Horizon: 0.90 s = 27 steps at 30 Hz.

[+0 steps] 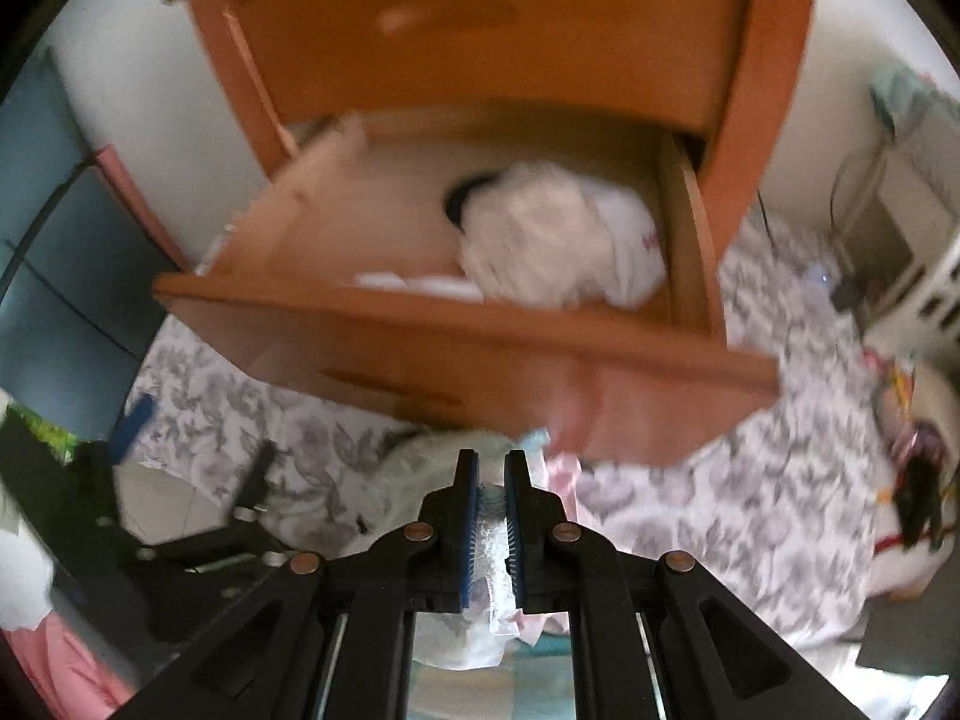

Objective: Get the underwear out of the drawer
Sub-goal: 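Carry the mint underwear down onto the clothes pile with the right gripper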

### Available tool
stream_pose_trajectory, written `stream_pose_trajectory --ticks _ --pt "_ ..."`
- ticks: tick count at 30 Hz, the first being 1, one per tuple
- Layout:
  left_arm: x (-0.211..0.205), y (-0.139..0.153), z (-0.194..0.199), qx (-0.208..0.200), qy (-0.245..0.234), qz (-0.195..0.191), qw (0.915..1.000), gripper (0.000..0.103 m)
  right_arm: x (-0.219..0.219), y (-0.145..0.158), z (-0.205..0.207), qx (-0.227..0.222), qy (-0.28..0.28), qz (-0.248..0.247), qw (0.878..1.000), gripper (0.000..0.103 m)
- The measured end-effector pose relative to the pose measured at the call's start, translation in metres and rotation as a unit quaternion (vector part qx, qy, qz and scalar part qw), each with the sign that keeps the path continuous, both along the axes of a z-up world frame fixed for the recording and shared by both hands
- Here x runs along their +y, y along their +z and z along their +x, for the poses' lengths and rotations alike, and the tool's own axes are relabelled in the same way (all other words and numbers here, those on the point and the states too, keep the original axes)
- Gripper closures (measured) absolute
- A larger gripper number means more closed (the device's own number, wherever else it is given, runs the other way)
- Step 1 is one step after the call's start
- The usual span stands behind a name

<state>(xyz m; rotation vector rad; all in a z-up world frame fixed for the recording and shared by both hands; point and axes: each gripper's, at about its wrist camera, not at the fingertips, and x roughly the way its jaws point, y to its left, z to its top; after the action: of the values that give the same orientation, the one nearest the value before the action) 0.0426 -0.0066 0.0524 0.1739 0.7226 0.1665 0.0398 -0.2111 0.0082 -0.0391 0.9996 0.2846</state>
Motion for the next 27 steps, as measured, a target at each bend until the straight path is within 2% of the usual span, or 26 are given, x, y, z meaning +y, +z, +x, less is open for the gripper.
stream_pose_trajectory --ticks 5,15,19,27 --pt "-0.001 -0.001 0.002 0.005 0.000 -0.001 1.0000 0.001 -0.009 -0.030 0.005 0.033 -0.013 0.003 0.999 0.094" --pt "-0.001 -0.002 0.002 0.007 -0.001 0.001 1.0000 0.000 -0.013 -0.072 0.008 0.059 -0.037 -0.010 0.997 0.093" --pt "-0.001 -0.002 0.002 0.010 -0.001 0.001 0.9999 0.000 -0.016 -0.089 0.010 0.075 -0.048 0.002 0.996 0.093" --pt "-0.001 -0.003 0.002 0.012 -0.003 0.004 0.9999 0.000 -0.022 -0.105 0.007 0.099 -0.060 0.004 0.993 0.093"
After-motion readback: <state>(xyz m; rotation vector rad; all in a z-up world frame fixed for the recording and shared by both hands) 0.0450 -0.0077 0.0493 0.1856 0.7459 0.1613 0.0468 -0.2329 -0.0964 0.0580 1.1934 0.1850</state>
